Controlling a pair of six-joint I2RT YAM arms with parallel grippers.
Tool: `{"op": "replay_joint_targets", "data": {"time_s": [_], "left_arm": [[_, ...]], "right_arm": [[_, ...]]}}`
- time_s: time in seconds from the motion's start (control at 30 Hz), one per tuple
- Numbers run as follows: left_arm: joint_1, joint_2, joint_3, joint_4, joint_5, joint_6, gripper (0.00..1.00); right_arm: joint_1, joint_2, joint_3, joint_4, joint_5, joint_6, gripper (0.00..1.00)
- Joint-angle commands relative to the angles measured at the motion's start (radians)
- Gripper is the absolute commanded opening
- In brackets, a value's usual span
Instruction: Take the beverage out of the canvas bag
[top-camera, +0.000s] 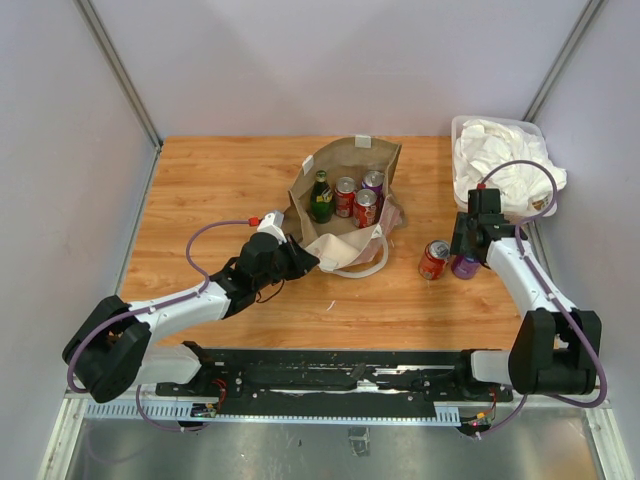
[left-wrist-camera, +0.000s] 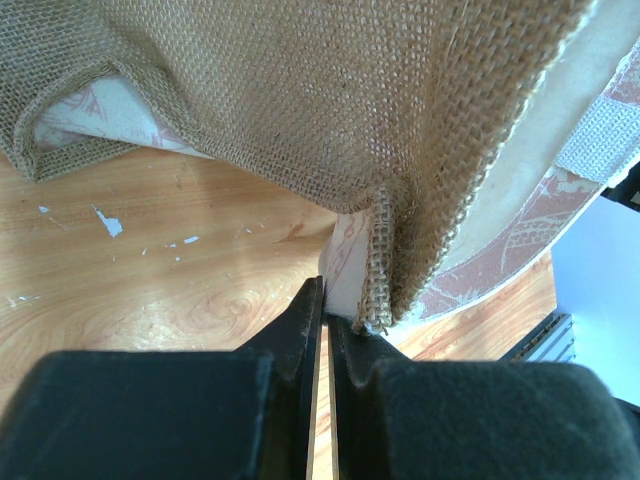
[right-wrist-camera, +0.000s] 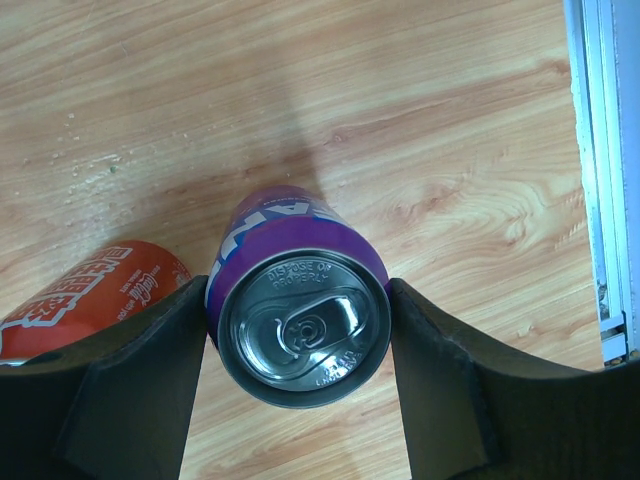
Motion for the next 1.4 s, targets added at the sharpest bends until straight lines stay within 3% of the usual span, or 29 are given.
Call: {"op": "replay_joint_targets", "data": {"time_s": [0.0, 0.13, 0.27, 0.47, 0.63, 0.83, 1.07, 1.37], "left_arm": [[-0.01, 0.018, -0.012, -0.04, 0.008, 0.024, 0.08], [-0.01, 0.022, -0.011, -0.038, 0.011, 0.024, 0.08], [-0.01, 0.026, -0.01, -0.036, 0.013, 0.027, 0.08], [-0.01, 0.031, -0.006, -0.035, 0.016, 0.026, 0.08], [-0.01, 0.044, -0.003, -0.026, 0.023, 0.024, 0.08], [-0.01, 0.064, 0.002, -0.011, 0.037, 0.018, 0.08], [-0.011, 0.085, 0.025, -0.003, 0.051, 0.025, 0.08], [-0.01, 0.099, 0.054, 0.0, 0.062, 0.036, 0.08]], "right_arm": [[-0.02, 0.0, 0.0, 0.042, 0.003, 0.024, 0.65], [-0.02, -0.001, 0.004, 0.036, 0.004, 0.029, 0.88], [-0.02, -0.007, 0.028, 0.016, 0.013, 0.032, 0.95], [-0.02, -0.067, 0.122, -0.044, 0.012, 0.031, 0.93], [-0.004, -0.145, 0.246, -0.065, -0.075, 0.007, 0.8], [0.185, -0.143, 0.45, -0.126, -0.067, -0.067, 0.75], [0.47, 0.033, 0.684, -0.196, -0.074, -0.146, 0.74], [0.605, 0.316, 0.872, -0.241, -0.134, -0.21, 0.74]]}}
